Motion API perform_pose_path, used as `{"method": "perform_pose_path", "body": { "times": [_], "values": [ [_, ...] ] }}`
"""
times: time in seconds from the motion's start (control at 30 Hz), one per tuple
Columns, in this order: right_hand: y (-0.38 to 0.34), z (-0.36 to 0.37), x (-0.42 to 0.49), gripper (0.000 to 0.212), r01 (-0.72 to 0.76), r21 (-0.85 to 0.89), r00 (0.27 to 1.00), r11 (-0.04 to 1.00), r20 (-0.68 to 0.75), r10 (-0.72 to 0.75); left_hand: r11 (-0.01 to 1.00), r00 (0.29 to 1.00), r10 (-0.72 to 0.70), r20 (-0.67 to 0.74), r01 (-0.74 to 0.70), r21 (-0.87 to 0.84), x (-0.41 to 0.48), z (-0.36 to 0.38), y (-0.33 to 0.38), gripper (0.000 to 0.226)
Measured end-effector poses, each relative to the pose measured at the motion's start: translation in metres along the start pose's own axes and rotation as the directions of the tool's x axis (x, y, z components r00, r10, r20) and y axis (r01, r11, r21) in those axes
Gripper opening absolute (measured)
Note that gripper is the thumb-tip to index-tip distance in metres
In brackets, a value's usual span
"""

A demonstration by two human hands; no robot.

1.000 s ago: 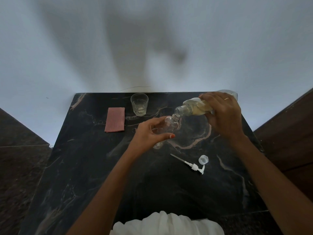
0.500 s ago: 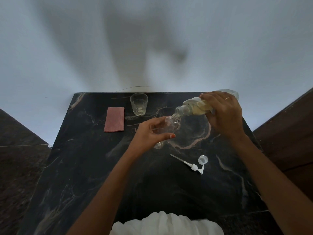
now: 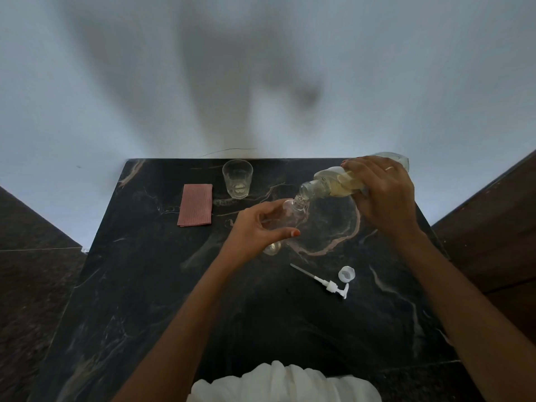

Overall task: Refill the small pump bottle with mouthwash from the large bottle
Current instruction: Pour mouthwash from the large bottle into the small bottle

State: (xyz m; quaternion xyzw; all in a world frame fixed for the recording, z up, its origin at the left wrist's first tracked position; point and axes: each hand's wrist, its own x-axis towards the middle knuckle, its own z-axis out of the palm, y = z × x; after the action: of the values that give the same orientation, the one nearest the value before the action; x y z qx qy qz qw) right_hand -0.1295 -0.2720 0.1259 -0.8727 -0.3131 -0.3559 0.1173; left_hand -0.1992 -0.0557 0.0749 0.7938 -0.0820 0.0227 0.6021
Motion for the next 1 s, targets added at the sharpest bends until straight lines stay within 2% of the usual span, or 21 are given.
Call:
{"method": "perform_pose_path", "body": {
  "times": [1.0],
  "values": [
    [0.0023,-0.0053,0.0022,0.029,0.033,-0.028,0.998,0.999,-0.045,-0.034,1.000,1.000,-0.010,0.000,0.010,-0.024,-0.0030,0.0028,0.0002,0.051]
  ]
}}
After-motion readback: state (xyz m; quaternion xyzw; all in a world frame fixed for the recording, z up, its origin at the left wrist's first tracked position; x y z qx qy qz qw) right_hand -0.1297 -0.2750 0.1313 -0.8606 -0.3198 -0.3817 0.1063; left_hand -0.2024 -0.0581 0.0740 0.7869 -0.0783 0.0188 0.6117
